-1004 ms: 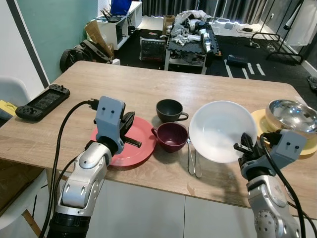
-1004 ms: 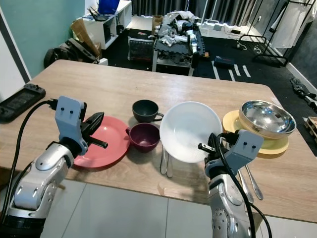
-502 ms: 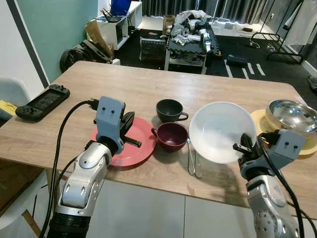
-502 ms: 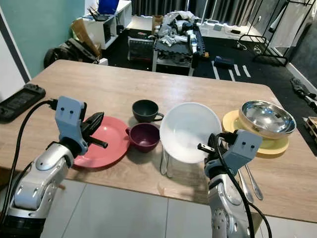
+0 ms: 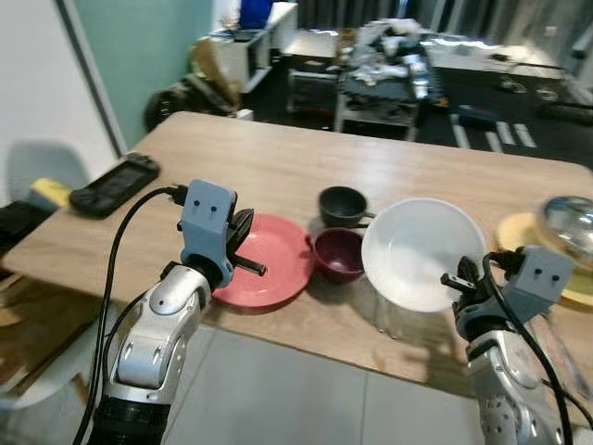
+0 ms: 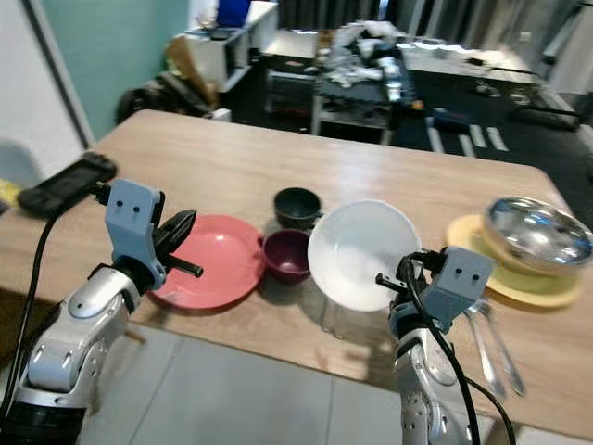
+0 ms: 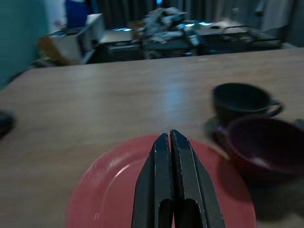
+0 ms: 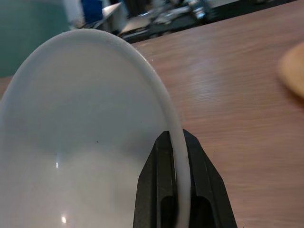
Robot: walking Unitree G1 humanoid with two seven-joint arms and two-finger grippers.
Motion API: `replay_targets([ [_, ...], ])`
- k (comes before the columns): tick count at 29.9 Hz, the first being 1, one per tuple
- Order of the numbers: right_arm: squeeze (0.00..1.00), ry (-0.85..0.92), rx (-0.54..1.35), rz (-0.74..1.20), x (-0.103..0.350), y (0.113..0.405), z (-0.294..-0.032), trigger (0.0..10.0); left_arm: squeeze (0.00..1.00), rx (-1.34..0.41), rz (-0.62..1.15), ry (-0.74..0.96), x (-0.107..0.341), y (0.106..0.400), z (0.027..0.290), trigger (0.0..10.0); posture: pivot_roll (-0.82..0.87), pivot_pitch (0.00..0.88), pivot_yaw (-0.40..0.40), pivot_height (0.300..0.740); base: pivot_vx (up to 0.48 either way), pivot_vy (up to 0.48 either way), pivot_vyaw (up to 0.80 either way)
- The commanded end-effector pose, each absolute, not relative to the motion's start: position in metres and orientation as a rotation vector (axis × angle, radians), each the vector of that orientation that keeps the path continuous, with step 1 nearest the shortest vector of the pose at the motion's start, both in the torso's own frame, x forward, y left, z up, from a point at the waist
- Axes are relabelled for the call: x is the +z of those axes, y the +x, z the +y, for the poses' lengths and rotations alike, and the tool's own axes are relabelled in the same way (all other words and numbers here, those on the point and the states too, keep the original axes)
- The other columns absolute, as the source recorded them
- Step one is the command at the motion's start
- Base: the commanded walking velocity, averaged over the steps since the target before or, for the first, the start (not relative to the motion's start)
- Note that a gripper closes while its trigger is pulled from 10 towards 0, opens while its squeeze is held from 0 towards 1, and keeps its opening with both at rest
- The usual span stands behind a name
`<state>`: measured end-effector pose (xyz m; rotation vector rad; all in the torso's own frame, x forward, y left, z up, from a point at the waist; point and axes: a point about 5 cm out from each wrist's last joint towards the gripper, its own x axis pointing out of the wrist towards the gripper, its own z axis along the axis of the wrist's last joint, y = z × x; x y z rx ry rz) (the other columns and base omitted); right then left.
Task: Setting the table
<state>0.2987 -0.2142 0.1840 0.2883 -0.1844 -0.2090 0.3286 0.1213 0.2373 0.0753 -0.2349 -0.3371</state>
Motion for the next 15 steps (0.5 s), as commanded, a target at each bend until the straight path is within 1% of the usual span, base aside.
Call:
replay_targets([
  [1, 0.00, 0.293, -0.211, -0.156, 0.1783, 0.2994, -0.2136, 10.0, 0.00, -0.332, -0.207, 0.083, 0.2306, 0.3287, 0.1227, 10.0, 0.11, 0.110, 0.060, 0.740, 0.000, 0.000, 0.80],
  [14, 0.00, 0.292, -0.214, -0.156, 0.1780, 0.3004, -0.2141, 10.0, 0.00, -0.334, -0.206, 0.087, 0.2295, 0.3289, 0.1228, 10.0, 0.11, 0.098, 0.061, 0.740, 0.000, 0.000, 0.80],
  [15, 0.00, 0.304, -0.215, -0.163, 0.1794, 0.3003, -0.2142, 10.0, 0.00, -0.333, -0.205, 0.087, 0.2292, 0.3292, 0.1231, 10.0, 0.11, 0.098, 0.061, 0.740, 0.000, 0.000, 0.00],
])
